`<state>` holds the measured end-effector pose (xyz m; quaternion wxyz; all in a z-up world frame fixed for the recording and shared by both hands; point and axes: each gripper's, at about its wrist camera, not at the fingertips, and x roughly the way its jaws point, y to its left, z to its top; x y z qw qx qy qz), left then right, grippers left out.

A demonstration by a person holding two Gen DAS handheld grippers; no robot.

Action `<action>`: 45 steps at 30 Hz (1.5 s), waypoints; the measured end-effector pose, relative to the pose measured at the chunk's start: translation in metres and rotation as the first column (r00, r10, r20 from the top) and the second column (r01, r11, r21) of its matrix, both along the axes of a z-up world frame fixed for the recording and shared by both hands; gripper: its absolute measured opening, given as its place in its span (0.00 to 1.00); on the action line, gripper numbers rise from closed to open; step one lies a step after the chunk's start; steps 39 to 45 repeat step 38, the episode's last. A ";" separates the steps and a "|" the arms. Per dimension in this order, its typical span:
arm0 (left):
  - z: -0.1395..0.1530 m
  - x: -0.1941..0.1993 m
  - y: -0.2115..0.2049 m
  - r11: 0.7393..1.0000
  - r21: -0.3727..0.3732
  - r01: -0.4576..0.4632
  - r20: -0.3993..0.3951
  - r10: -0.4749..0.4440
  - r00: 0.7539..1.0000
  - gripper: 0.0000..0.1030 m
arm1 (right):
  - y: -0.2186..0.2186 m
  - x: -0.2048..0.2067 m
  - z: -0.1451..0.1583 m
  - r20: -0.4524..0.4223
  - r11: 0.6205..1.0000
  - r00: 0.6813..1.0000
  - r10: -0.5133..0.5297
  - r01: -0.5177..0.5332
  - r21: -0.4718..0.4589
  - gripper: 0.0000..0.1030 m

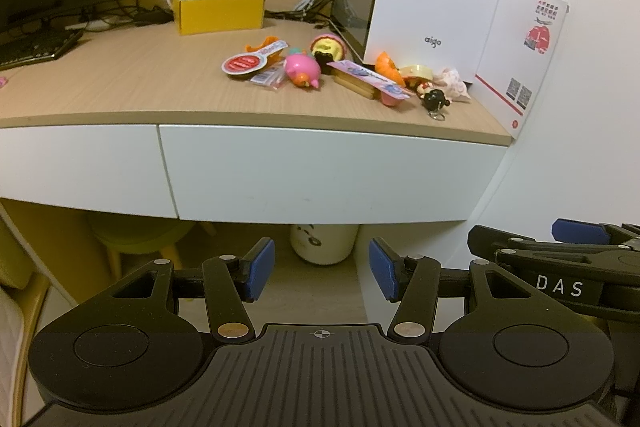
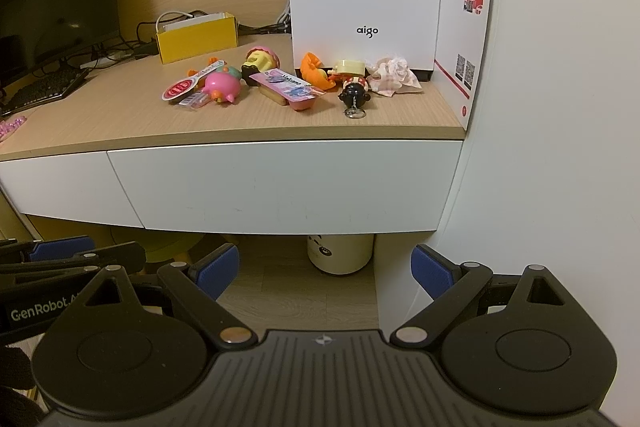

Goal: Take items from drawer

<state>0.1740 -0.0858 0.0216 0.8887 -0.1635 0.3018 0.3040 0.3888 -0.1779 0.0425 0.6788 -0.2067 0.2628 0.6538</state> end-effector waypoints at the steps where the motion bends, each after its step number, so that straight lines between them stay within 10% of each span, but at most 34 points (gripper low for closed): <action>1: 0.000 0.000 0.000 1.000 0.000 -0.001 0.001 0.001 1.000 0.55 | 0.000 0.000 0.000 0.000 1.000 1.000 -0.001 0.001 0.001 0.91; 23: -0.004 0.002 0.002 0.998 -0.040 -0.040 0.011 0.040 0.999 0.55 | -0.001 0.001 -0.003 -0.002 1.000 1.000 0.003 -0.003 -0.013 0.91; 25: -0.003 0.002 0.004 0.998 -0.050 -0.040 0.021 0.041 0.999 0.50 | 0.001 0.002 -0.004 -0.003 1.000 1.000 0.000 0.000 -0.021 0.91; 28: 0.001 0.004 0.004 1.000 -0.020 0.001 0.050 0.000 0.999 0.11 | 0.002 0.006 -0.005 -0.020 1.000 1.000 -0.011 0.010 -0.027 0.91; 45: 0.012 0.010 0.020 1.000 -0.009 -0.020 0.083 0.021 0.996 0.14 | 0.016 0.025 0.000 -0.161 0.996 0.985 -0.064 0.051 -0.079 0.91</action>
